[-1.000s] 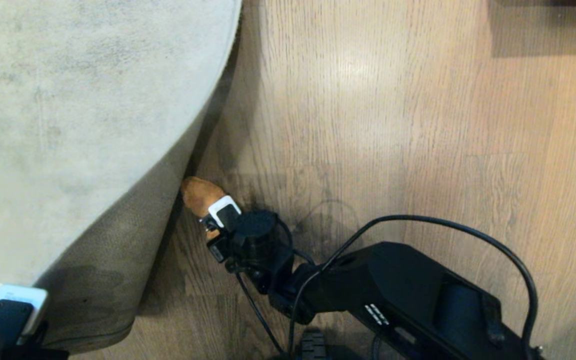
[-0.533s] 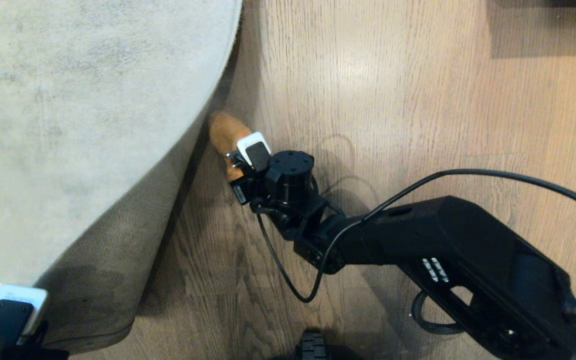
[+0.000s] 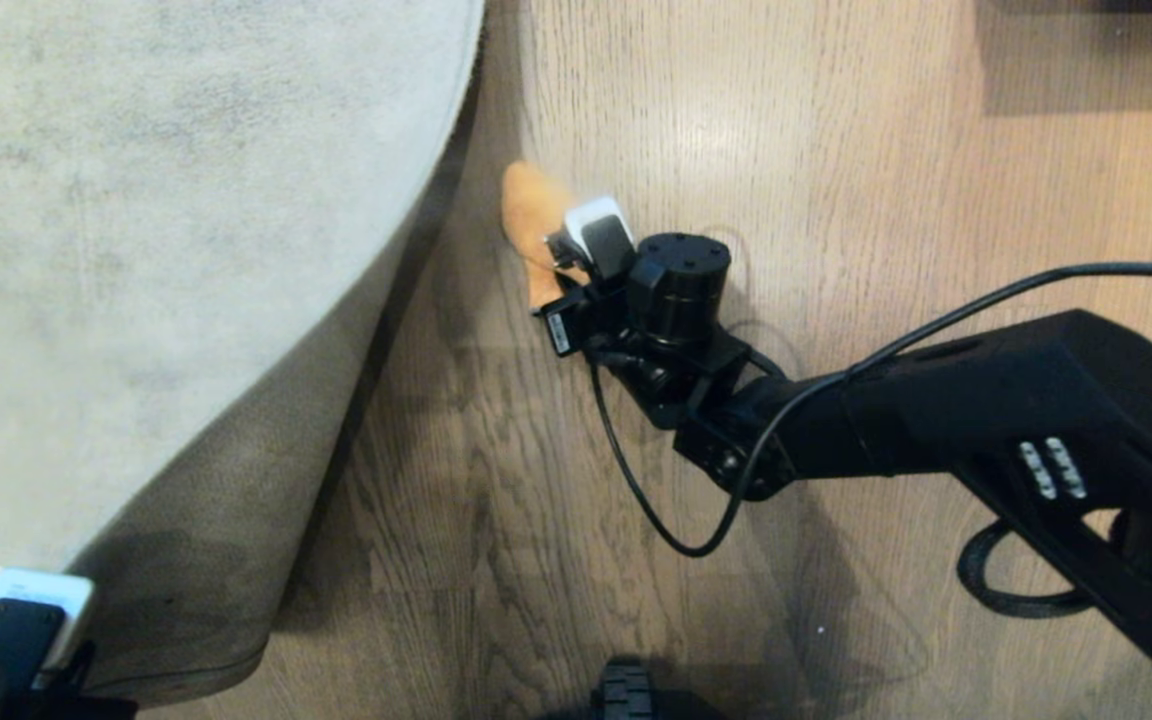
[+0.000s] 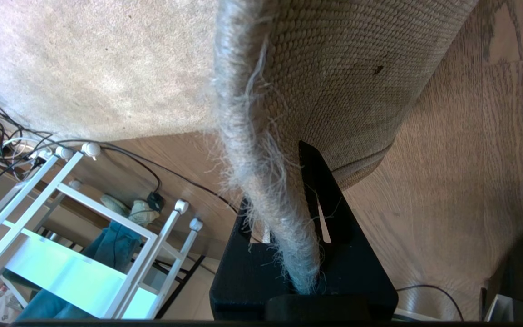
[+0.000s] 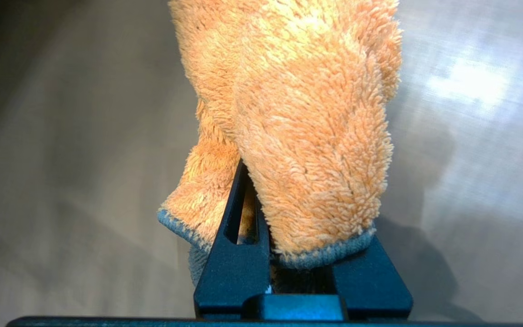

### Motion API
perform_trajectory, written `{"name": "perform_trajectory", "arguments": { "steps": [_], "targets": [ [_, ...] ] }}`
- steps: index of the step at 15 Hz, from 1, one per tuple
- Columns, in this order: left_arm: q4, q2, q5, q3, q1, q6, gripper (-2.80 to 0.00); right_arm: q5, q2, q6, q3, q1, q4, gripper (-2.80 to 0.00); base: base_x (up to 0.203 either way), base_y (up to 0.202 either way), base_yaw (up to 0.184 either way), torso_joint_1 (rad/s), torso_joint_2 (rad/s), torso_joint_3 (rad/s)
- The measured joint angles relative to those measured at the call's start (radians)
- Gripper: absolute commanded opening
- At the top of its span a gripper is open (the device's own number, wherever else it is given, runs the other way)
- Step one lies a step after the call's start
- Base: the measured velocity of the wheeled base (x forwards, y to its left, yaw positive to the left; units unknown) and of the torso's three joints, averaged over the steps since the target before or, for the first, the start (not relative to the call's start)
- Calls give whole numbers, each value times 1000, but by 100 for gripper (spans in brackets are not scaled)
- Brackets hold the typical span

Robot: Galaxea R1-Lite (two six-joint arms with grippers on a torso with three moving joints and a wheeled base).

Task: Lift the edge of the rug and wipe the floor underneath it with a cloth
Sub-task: Wipe the floor under the carpet with a rag

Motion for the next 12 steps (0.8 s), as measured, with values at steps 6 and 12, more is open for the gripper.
{"name": "perform_trajectory", "arguments": {
  "steps": [6,12],
  "targets": [
    [0,-4,-2,0,0,0,-280,6,-182,-1,295,-67,-47,-280,0,0,0,0,0,0],
    [0,-4,-2,0,0,1,-280,50,-308,0,643,-209,-212,-280,0,0,0,0,0,0]
  ]
}}
